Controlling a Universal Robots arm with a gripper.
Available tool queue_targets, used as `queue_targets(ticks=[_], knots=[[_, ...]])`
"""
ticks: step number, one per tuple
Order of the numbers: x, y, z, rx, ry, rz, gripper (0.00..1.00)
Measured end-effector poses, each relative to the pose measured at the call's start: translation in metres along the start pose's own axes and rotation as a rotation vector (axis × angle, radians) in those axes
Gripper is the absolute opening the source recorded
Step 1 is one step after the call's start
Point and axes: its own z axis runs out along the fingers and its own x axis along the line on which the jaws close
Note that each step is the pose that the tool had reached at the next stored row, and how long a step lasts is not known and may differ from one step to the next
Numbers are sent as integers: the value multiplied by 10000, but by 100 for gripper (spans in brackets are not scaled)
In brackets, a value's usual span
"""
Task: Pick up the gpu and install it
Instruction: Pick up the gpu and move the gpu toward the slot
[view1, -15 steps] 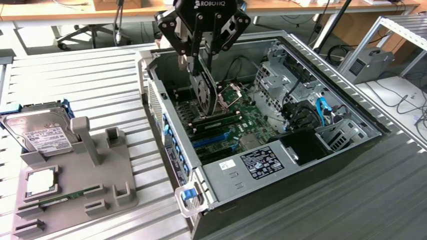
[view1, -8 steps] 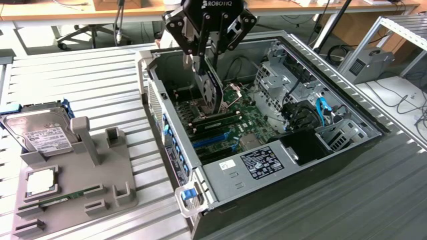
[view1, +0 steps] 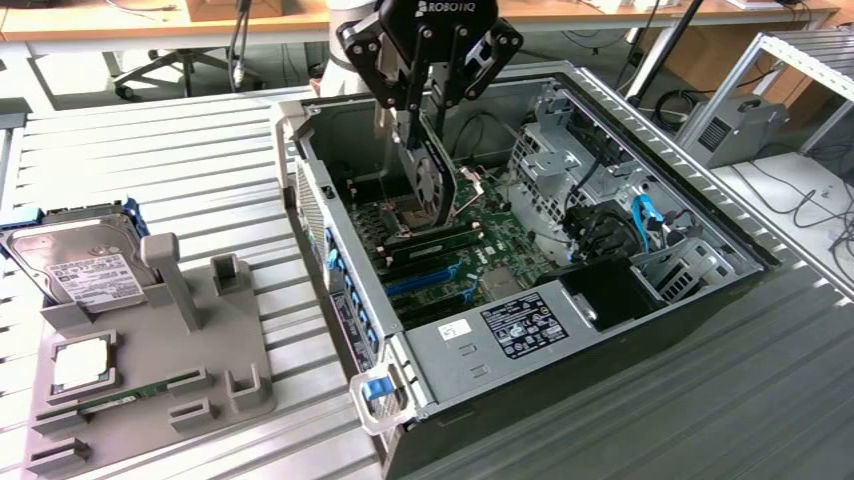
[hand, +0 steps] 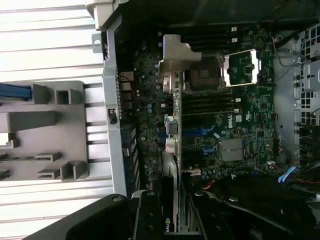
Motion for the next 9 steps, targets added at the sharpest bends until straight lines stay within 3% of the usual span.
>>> queue_targets(ticks=[9], knots=[[-100,8,5,25,-2,0,26]])
